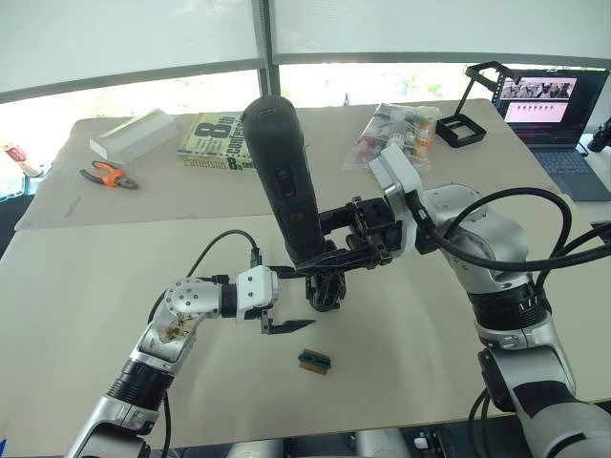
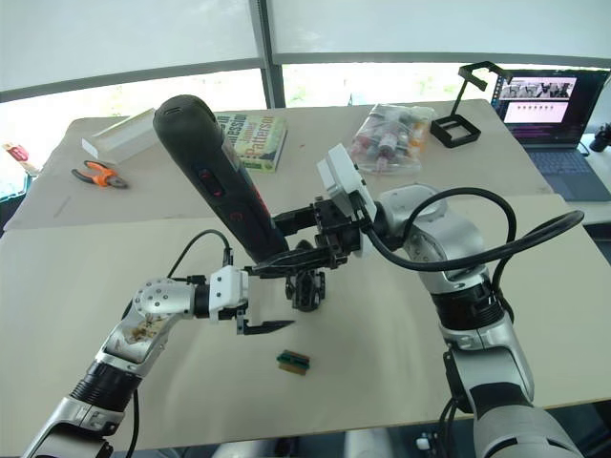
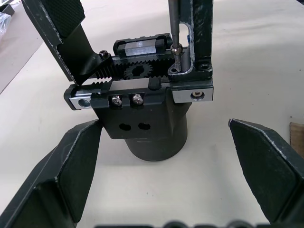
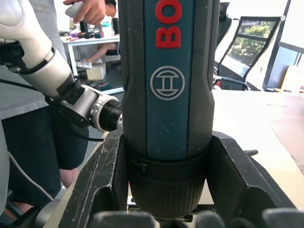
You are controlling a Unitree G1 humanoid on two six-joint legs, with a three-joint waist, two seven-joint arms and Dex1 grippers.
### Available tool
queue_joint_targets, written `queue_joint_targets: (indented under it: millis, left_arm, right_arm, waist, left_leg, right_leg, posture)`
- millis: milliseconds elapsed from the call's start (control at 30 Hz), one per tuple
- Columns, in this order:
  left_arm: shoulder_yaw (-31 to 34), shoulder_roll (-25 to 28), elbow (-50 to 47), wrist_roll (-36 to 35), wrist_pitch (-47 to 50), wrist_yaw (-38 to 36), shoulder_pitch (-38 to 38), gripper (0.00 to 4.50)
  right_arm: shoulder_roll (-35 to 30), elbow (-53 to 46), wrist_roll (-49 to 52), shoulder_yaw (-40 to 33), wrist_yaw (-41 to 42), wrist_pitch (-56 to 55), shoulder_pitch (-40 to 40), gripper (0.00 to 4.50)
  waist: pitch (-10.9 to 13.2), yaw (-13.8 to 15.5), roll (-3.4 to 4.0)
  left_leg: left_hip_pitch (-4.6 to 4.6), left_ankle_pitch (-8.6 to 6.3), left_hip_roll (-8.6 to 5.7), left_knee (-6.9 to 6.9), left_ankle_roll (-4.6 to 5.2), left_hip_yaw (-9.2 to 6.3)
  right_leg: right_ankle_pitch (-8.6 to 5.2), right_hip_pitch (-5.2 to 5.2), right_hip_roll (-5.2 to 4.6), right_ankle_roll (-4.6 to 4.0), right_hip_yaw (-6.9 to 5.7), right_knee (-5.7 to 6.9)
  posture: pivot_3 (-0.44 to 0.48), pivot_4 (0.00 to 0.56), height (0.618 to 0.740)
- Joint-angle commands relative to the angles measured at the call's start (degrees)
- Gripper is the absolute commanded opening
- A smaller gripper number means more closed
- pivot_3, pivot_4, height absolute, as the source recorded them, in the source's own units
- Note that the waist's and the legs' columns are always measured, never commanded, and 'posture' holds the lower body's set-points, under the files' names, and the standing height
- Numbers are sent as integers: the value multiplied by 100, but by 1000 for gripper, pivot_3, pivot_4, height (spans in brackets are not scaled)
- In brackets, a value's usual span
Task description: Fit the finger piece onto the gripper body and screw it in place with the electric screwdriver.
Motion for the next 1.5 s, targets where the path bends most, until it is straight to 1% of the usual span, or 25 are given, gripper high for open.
queue_joint_targets:
  millis: [33, 500, 733, 1033, 1300, 1400, 1467, 1500]
  left_arm:
    - [8, 17, -198, -24, -16, 24, -4, 4500]
    - [-11, 8, -184, -18, -22, 24, -35, 4500]
    - [-49, -81, 21, 36, 11, 92, -87, 4500]
    - [-236, -587, 986, 329, -183, 234, -602, 4500]
    - [-308, -870, 1334, 312, -119, 153, -785, 4500]
    - [-300, -939, 1396, 284, -142, 132, -801, 3643]
    - [-282, -1002, 1450, 242, -109, 113, -833, 2729]
    - [-278, -1026, 1475, 235, -104, 105, -852, 2374]
  right_arm:
    - [-14, -37, 36, -121, 53, -150, -116, 1894]
    - [-17, 75, -40, -101, 153, -238, -164, 1894]
    - [63, 46, -11, -133, -11, -153, -71, 1894]
    - [58, 216, -86, -110, -133, -177, -10, 1894]
    - [10, 185, -106, -103, -149, -170, 35, 1894]
    - [-11, 152, -104, -114, -178, -152, 76, 1894]
    - [-36, 108, -94, -139, -228, -125, 147, 1894]
    - [-48, 79, -84, -154, -261, -104, 188, 1893]
  waist:
    - [0, 0, 0]
    - [0, -1, 0]
    - [0, 0, 0]
    - [-1, 4, -1]
    - [-2, 4, -2]
    - [-2, 6, -2]
    - [-2, 13, -2]
    - [-2, 22, -2]
  left_leg:
    - [0, 0, 0, 0, 0, 0]
    - [0, 0, 0, 0, 0, 0]
    - [0, 0, 0, 0, 0, 0]
    - [0, 0, -2, 6, 0, 0]
    - [0, 0, -2, 10, 0, -1]
    - [0, 0, -2, 12, 0, -1]
    - [0, 0, -2, 13, 0, -1]
    - [0, 0, -2, 14, 0, -2]
  right_leg:
    - [0, 0, 0, 0, 0, 0]
    - [0, -1, 0, 0, 0, 0]
    - [0, -1, 0, 0, 0, 0]
    - [0, 2, 0, 0, -1, 1]
    - [0, 3, -1, 0, -1, 2]
    - [0, 4, -1, 0, -1, 2]
    - [0, 4, -2, 0, 0, 2]
    - [1, 5, -2, 1, -1, 2]
  posture:
    - [0, 150, 740]
    - [0, 150, 740]
    - [0, 150, 740]
    - [0, 150, 740]
    - [0, 150, 740]
    - [0, 150, 740]
    - [0, 150, 740]
    - [0, 150, 740]
